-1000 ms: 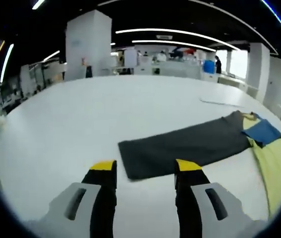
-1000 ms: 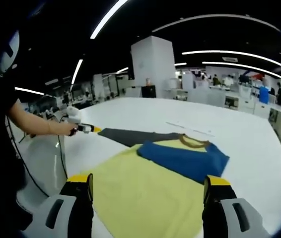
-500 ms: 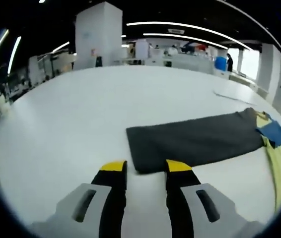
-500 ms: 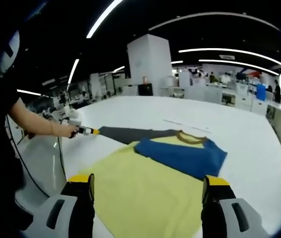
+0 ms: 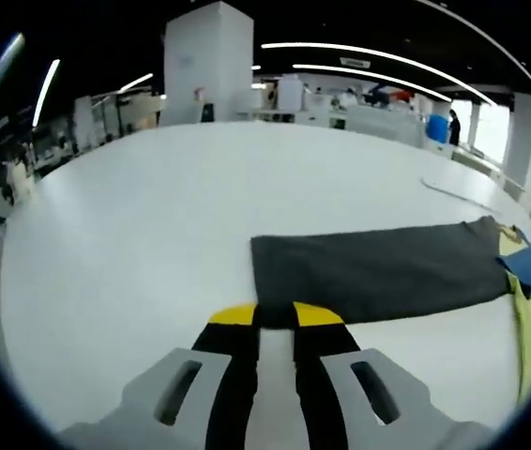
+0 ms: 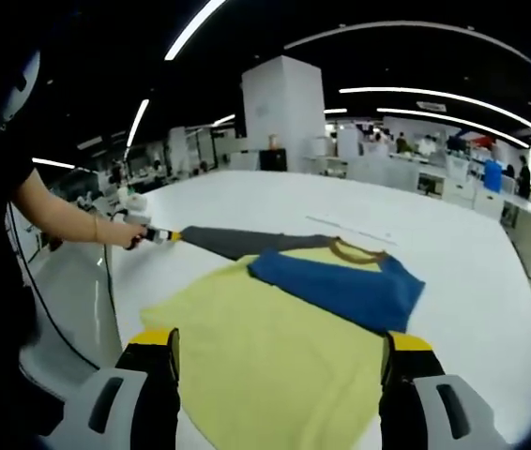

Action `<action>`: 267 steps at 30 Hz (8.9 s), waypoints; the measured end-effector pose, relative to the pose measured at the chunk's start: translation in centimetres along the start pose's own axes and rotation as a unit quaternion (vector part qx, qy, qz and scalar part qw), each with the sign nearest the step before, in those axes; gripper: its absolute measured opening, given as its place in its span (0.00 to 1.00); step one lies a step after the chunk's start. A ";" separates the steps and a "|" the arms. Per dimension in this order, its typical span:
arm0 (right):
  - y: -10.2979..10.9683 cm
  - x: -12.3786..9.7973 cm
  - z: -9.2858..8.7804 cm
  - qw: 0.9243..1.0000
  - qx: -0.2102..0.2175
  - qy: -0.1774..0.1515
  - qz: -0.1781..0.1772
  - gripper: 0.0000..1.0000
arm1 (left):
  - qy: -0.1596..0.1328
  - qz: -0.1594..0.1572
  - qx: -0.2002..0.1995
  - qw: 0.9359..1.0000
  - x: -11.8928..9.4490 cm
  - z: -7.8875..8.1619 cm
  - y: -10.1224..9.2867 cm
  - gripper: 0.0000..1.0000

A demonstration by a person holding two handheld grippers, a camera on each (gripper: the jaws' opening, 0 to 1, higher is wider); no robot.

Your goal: Fold the garment on the visible template until the final outline fits inside the template.

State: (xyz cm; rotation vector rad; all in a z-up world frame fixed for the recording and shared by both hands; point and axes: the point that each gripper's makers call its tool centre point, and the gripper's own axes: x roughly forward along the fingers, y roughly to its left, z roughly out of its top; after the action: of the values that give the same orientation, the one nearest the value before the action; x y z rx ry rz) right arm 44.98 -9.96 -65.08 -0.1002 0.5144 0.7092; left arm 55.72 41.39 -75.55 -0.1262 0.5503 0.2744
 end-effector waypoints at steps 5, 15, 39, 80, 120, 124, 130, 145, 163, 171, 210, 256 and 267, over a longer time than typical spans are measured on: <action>-0.1 -0.1 -0.5 1.000 -0.004 0.009 -0.006 0.88 | 0.012 -0.011 0.011 1.000 0.4 0.1 -0.1 0.06; 0.0 0.1 -0.4 1.000 -0.009 0.008 -0.004 0.88 | 0.011 -0.033 -0.010 0.999 0.5 0.2 -0.9 0.01; -0.2 -0.7 -0.1 1.000 -0.003 -0.002 -0.012 0.90 | -0.011 -0.081 0.046 0.996 -0.8 3.1 -4.6 0.02; 0.7 -0.3 0.2 1.000 -0.009 -0.017 0.002 0.91 | -0.050 -0.189 0.044 0.980 -2.3 8.4 -13.8 0.02; 1.7 -1.0 -1.7 1.000 0.007 -0.001 0.005 0.89 | -0.074 -0.306 0.025 0.949 -4.4 10.6 -29.3 0.01; 1.9 -1.1 -1.8 1.000 0.011 -0.002 0.005 0.89 | -0.076 -0.317 0.019 0.945 -4.7 10.8 -30.9 0.01; 1.9 -1.4 -2.0 1.000 0.015 -0.002 0.003 0.89 | -0.076 -0.333 0.006 0.940 -5.1 11.0 -33.0 0.01; 1.8 -1.8 -1.8 1.000 0.015 -0.005 -0.001 0.90 | -0.074 -0.380 0.003 0.922 -6.2 10.6 -39.2 0.01; 0.5 -2.6 -2.2 0.999 0.025 -0.002 -0.020 0.90 | -0.067 -0.438 0.027 0.896 -8.7 9.5 -46.1 0.01; 0.1 -2.8 -2.7 0.999 0.032 -0.001 -0.027 0.89 | -0.054 -0.459 0.039 0.886 -9.2 8.3 -48.9 0.01; -2.0 -2.7 -5.4 0.997 0.068 0.006 -0.039 0.89 | 0.090 -0.529 0.164 0.828 -9.5 -4.6 -59.3 0.02; 1.1 -2.3 -5.4 0.990 -0.042 0.109 0.080 0.95 | 0.017 -0.587 0.286 0.757 -18.1 -5.0 -43.1 0.99; 1.7 -2.6 -7.1 0.983 -0.072 0.144 0.091 0.91 | 0.039 -0.583 0.319 0.746 -20.3 -8.4 -37.1 0.99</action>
State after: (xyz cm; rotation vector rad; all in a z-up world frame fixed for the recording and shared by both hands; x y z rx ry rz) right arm 39.21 -12.06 -69.86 -0.2973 0.7555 0.9165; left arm 45.76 -0.15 -70.18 0.2029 0.5287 -1.1645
